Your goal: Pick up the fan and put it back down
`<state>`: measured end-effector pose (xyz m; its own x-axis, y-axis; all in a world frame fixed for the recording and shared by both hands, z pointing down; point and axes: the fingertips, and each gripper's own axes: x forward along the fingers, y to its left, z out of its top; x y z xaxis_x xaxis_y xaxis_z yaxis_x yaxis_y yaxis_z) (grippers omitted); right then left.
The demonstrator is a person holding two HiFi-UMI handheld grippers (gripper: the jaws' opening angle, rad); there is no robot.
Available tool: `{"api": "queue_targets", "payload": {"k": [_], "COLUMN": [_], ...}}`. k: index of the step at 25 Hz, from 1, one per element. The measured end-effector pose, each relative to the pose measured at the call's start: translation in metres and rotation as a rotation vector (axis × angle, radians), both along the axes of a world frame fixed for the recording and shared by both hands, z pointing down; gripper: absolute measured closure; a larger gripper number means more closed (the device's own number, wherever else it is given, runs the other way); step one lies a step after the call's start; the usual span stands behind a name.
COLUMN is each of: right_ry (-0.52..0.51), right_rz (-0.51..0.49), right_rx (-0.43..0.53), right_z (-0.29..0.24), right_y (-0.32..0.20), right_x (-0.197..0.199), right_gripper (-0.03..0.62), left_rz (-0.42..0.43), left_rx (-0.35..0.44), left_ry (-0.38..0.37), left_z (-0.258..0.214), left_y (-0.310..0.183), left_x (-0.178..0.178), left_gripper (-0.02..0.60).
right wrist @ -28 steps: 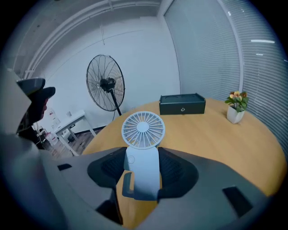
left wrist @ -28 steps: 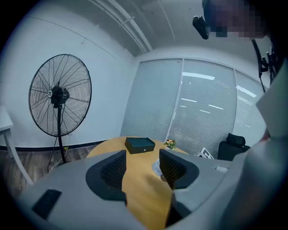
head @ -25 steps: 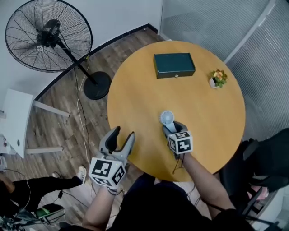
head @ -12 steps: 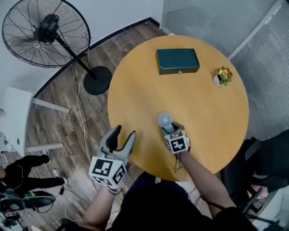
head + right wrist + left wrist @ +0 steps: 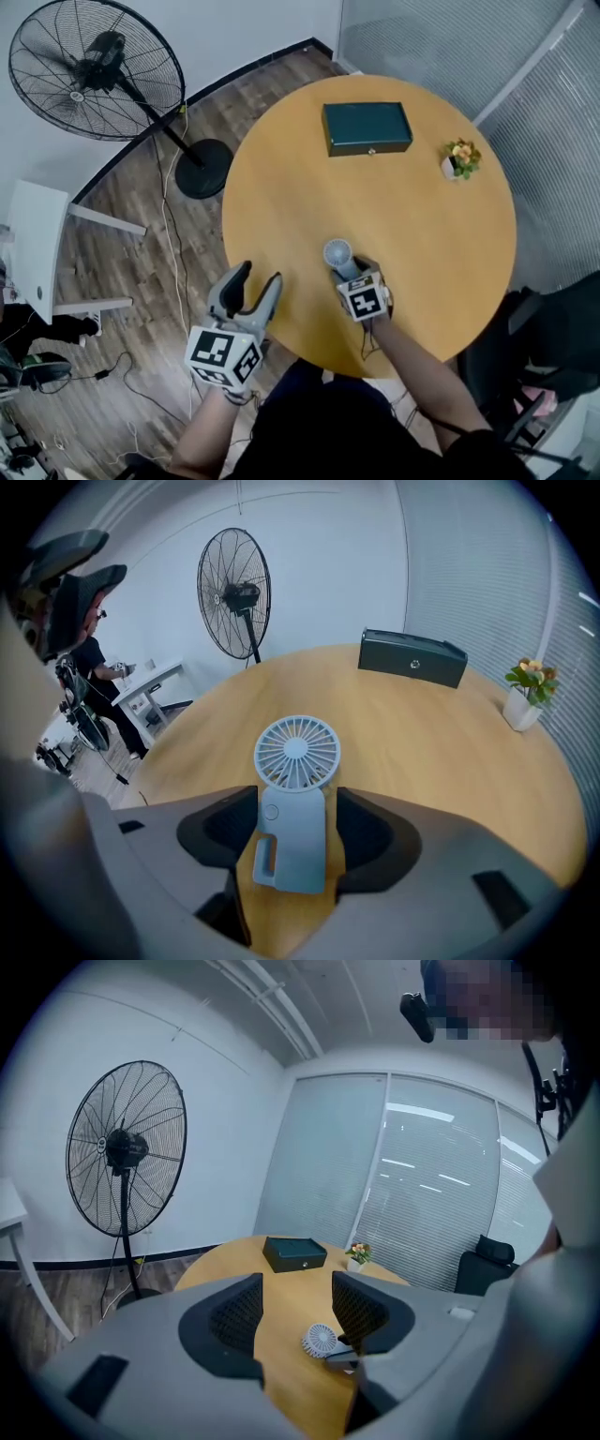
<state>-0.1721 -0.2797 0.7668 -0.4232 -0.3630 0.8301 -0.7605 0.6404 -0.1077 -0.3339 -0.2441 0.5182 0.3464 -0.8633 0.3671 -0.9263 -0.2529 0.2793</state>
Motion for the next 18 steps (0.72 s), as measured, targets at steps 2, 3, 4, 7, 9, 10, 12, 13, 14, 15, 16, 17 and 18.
{"api": "queue_targets", "payload": {"k": [2,3,4,7,9,10,12,13,14,15,16,17,18], "right_ry": [-0.029,-0.046,-0.064,-0.139,-0.182,-0.195,-0.213,-0.222,-0.233,-0.246,-0.26,-0.275,-0.29], "right_rz": [0.016,0.028,0.043,0.11,0.16,0.181,0.216,0.232,0.249,0.267,0.284,0.301,0.315], "right_rx": [0.021,0.042,0.068,0.157,0.204,0.223,0.265,0.288,0.31,0.333,0.357,0.383,0.41], "right_z": [-0.013,-0.021,-0.031,-0.066,-0.091,-0.103,-0.125,-0.137,-0.149,-0.161,-0.175,-0.189,-0.204], "right_y": [-0.001,-0.002,-0.004,-0.014,-0.019,-0.021,-0.022,-0.023,-0.023,-0.024,-0.024,-0.024,-0.024], "right_x": [0.005,0.009,0.014,0.033,0.051,0.06,0.08,0.09,0.1,0.11,0.12,0.129,0.137], "right_gripper": [0.327,0.333,0.347,0.384,0.441,0.472,0.491,0.496,0.501,0.503,0.507,0.508,0.511], "left_rz": [0.001,0.002,0.003,0.01,0.013,0.015,0.018,0.021,0.024,0.027,0.03,0.032,0.034], "left_rx": [0.006,0.01,0.015,0.036,0.054,0.066,0.09,0.101,0.113,0.125,0.136,0.147,0.158], "left_ry": [-0.001,-0.001,-0.002,-0.005,-0.01,-0.014,-0.021,-0.024,-0.029,-0.033,-0.037,-0.04,-0.041], "left_z": [-0.003,-0.005,-0.008,-0.017,-0.025,-0.029,-0.038,-0.043,-0.047,-0.052,-0.057,-0.062,-0.067], "left_y": [0.001,0.001,0.001,0.0,-0.001,-0.001,0.0,0.0,0.001,0.002,0.002,0.003,0.004], "left_x": [0.003,0.006,0.009,0.022,0.03,0.033,0.039,0.043,0.046,0.051,0.055,0.06,0.064], "left_gripper": [0.353,0.353,0.353,0.353,0.353,0.353,0.353,0.353,0.354,0.354,0.356,0.359,0.362]}}
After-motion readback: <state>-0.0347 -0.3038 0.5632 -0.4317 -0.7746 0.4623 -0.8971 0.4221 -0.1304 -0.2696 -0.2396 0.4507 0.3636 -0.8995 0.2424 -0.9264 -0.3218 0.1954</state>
